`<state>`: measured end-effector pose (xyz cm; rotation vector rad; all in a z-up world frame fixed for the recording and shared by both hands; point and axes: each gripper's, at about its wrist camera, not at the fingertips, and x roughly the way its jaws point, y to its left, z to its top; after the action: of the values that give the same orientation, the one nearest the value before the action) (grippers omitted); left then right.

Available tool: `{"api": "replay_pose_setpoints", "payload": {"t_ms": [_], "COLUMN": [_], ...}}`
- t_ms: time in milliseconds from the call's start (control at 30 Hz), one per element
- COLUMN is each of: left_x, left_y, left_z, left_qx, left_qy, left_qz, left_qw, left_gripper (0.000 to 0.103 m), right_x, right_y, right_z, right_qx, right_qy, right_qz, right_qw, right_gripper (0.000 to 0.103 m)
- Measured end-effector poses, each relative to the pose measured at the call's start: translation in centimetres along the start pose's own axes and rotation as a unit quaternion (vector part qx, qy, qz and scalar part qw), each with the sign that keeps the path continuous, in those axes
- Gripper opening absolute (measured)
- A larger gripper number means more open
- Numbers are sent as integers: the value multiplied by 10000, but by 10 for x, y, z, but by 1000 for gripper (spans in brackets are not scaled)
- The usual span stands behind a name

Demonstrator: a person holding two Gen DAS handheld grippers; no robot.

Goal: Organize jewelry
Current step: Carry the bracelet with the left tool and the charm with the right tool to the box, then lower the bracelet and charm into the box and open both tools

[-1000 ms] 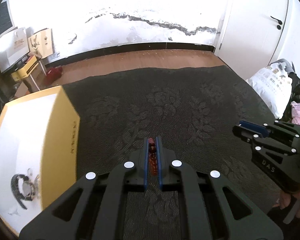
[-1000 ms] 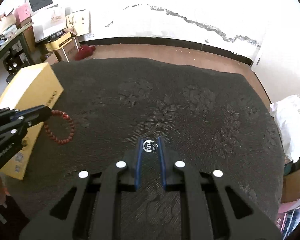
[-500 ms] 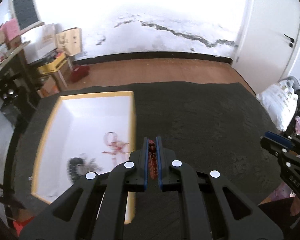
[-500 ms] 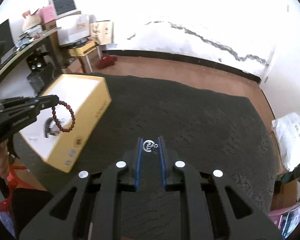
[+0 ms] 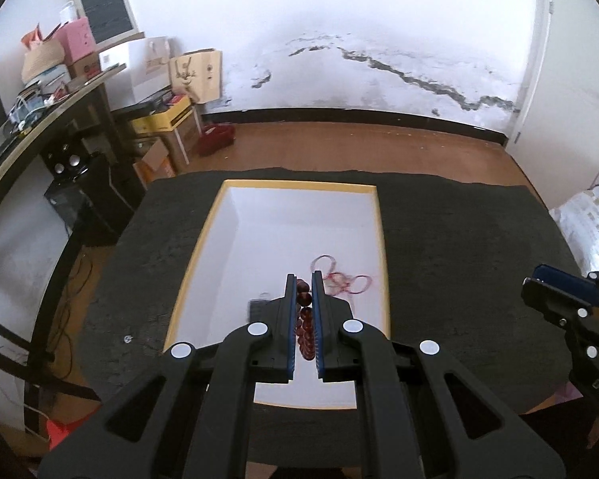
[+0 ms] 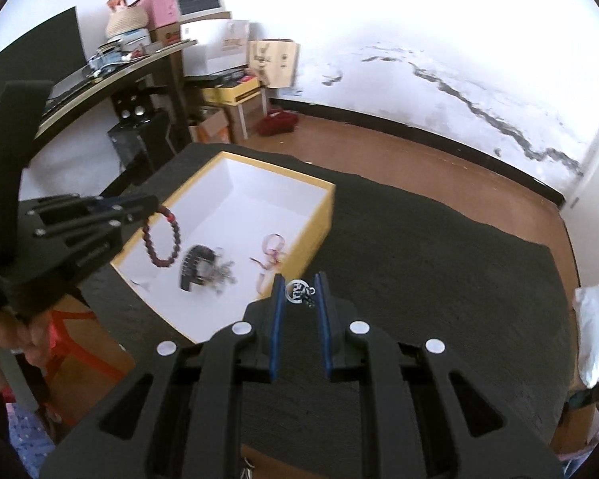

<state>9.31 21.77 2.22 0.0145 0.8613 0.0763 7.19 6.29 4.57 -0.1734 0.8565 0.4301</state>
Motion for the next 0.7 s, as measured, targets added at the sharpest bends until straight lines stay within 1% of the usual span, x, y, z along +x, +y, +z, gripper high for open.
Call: {"api": "replay_pose_setpoints", "payload": {"t_ms": [133,267,433,533,600,633,667,700], "left_x": [20,49,89,105,113,116,117,116], "left_y": [20,33,40,42,44,45,47,49], "left_z": [-4,-7,-15,-17,-18,-18,-17,-17], "left_qx": [-125,-216,-282,-346,-417,-466,-509,-542], "left_qy": [127,294,564,734,818,856,854,843], "left_qz": [35,33,-37,-87,-82,-138,-149,-149], "left_qw": [9998,9993,9980,9967,9957,9951,9949,9948], "left_gripper": [7,7,7,7,12,23,48,64], "right_x": [21,44,74,85,88,90,91,93], "right_y": [21,32,34,32,29,28,27,27], "right_z": [15,20,20,19,19,19,20,20], "right_qx": [-123,-191,-192,-171,-170,-163,-152,-151], "right_qy": [90,198,374,438,456,462,472,475], "right_qz": [93,148,203,217,202,200,203,193], "right_qw": [9998,9995,9989,9987,9986,9986,9986,9986], "right_gripper": [15,16,15,15,15,16,15,16]}}
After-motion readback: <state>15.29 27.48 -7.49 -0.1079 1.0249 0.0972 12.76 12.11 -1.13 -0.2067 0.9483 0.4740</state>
